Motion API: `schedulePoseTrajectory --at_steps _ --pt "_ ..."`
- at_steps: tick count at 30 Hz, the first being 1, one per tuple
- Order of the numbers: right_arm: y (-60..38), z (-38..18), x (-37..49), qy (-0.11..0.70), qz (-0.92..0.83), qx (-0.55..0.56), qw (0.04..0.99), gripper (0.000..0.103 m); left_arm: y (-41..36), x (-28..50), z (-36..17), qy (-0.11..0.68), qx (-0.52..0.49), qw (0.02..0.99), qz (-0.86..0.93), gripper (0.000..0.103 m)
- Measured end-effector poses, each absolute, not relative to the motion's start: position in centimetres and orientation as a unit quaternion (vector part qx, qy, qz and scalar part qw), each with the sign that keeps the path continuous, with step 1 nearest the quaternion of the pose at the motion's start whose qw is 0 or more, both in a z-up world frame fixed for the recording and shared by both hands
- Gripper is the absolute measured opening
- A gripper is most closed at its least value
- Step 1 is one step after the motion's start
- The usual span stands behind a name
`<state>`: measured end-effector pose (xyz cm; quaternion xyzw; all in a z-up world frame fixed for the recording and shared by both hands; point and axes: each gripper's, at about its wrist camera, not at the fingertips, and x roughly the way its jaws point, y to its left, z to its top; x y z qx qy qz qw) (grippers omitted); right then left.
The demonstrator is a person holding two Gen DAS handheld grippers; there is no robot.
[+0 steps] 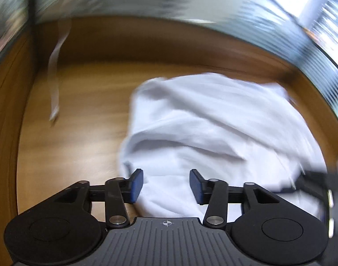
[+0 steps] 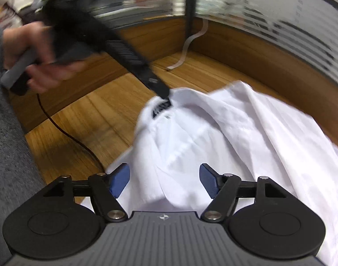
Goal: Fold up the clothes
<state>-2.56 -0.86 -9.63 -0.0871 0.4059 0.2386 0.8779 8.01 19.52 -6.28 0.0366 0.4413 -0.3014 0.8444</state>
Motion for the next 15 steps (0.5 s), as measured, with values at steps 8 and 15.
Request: schedulePoseTrajectory --at_steps 8,15 --pt "-5.4 -10.5 -6.1 0.446 0.151 -0.030 0.882 0.081 14.7 3.5 -7.1 0.411 0.225 0.763 -0.446 0.072" --pt "-7.5 -11.5 -8.9 0.462 0.094 -0.013 0.882 0.082 12.3 2.3 -9.5 0.372 0.322 0.729 -0.475 0.073"
